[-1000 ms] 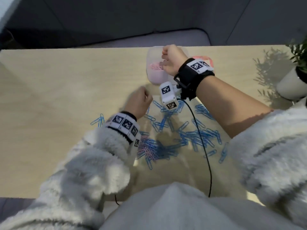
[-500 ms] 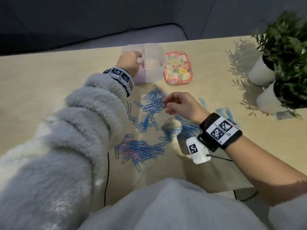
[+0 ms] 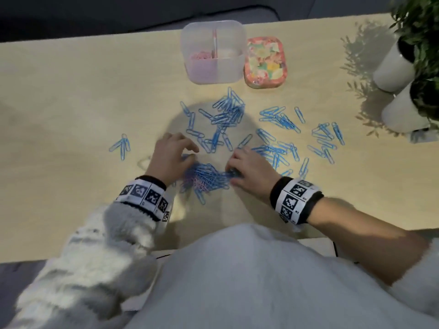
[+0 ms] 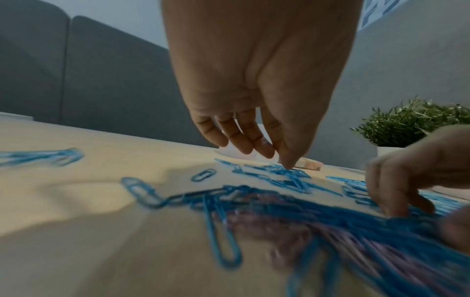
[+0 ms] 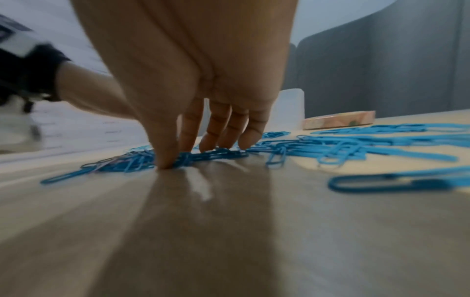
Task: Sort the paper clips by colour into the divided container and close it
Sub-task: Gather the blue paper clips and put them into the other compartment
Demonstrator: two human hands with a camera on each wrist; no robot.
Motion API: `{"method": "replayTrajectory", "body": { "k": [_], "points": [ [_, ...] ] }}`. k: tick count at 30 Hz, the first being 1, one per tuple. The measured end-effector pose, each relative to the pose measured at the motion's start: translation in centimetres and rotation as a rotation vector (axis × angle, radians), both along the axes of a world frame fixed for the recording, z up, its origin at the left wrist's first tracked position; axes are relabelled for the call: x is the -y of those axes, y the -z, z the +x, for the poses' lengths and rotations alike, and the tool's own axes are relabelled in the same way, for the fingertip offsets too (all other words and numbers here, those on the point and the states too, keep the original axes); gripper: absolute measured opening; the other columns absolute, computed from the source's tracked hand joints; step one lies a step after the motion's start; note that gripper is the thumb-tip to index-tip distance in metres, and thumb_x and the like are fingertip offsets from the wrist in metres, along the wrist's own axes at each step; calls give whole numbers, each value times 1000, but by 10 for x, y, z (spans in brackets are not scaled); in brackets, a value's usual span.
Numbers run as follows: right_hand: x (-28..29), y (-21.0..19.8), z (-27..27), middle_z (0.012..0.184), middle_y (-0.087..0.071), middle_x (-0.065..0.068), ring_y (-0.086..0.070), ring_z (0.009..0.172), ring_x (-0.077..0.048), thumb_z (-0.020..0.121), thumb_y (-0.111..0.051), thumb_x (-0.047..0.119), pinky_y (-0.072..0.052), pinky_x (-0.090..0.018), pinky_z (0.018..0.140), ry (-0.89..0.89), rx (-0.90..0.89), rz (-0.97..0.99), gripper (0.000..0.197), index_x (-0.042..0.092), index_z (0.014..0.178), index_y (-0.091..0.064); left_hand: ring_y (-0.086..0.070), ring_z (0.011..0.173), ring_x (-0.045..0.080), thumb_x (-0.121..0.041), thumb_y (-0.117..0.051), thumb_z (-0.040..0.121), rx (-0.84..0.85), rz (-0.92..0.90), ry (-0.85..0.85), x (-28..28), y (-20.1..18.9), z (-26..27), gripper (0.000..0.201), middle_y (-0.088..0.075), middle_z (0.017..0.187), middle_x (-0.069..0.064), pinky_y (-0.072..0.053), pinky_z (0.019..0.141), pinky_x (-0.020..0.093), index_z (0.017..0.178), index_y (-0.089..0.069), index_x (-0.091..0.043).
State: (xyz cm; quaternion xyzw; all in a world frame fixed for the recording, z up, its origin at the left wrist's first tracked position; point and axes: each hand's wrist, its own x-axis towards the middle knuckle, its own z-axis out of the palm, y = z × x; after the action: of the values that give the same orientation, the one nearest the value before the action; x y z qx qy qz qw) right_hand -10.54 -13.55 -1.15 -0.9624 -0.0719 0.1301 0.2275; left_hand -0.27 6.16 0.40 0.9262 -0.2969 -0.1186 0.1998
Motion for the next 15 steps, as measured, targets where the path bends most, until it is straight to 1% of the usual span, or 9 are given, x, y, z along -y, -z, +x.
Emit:
{"method": "replayTrajectory", "body": {
  "k": [1, 3, 5, 6, 8, 10, 12, 14, 15],
  "points": [
    [5, 0, -1, 100, -60, -13, -50, 99, -33, 75, -68, 19, -40, -40, 85, 21, 1, -11, 20, 11, 93, -66, -55, 92, 32, -20, -67, 78, 8, -17, -3, -6, 2, -9, 9, -64, 89, 7, -40, 81, 38, 86, -70, -17],
    [20, -2, -7, 98, -61, -15, -50, 99, -35, 78, -62, 11, -40, -41, 83, 117, 1, -15, 15, 8, 91, -67, -57, 86, 32, -24, -65, 75, 7, -30, -25, -15, 6, -26, 14, -65, 85, 8, -41, 77, 37, 84, -70, -15],
    [37, -2, -15, 93, -61, -15, -50, 97, -36, 75, -61, 9, -43, -42, 81, 232, 28, -2, 15, 9, 89, -67, -57, 84, 31, -27, -63, 72, -38, -33, -86, -22, 11, -36, 20, -65, 84, 8, -42, 78, 37, 87, -69, -15],
    [42, -2, -18, 90, -61, -15, -51, 94, -37, 74, -60, 9, -44, -42, 80, 262, 43, 3, 16, 10, 88, -67, -58, 84, 30, -27, -65, 73, -62, -37, -118, -27, 13, -40, 20, -64, 84, 6, -42, 79, 38, 89, -67, -17],
    [37, -6, -17, 89, -63, -13, -51, 93, -36, 76, -59, 11, -42, -40, 81, 269, 57, 26, 17, 11, 90, -68, -59, 84, 28, -26, -69, 74, -100, -71, -154, -33, 16, -48, 19, -64, 84, 2, -46, 82, 40, 91, -65, -19],
    [16, -11, -10, 95, -63, -11, -53, 97, -32, 82, -58, 14, -40, -36, 82, 225, 58, 57, 16, 12, 94, -68, -58, 82, 25, -24, -71, 74, -104, -99, -158, -34, 15, -56, 19, -64, 85, 4, -47, 80, 37, 91, -66, -17],
    [-11, -13, -1, 100, -62, -8, -54, 100, -28, 86, -57, 24, -41, -34, 81, 161, 36, 49, 16, 15, 97, -65, -56, 80, 21, -25, -73, 74, -103, -82, -143, -29, 12, -62, 20, -63, 86, 6, -44, 77, 33, 89, -66, -14],
    [-35, -11, 7, 105, -60, -7, -54, 102, -26, 86, -57, 35, -41, -34, 79, 111, 11, 14, 24, 16, 100, -60, -58, 81, 23, -31, -74, 71, -128, -38, -135, -24, 12, -64, 22, -64, 87, 5, -47, 76, 35, 86, -66, -16],
    [-43, -10, 11, 107, -59, -7, -52, 104, -26, 85, -59, 38, -41, -35, 80, 103, -12, -5, 29, 15, 103, -57, -59, 82, 24, -32, -75, 69, -152, -19, -139, -21, 13, -65, 23, -64, 87, 6, -48, 77, 37, 85, -66, -17]
  ]
}}
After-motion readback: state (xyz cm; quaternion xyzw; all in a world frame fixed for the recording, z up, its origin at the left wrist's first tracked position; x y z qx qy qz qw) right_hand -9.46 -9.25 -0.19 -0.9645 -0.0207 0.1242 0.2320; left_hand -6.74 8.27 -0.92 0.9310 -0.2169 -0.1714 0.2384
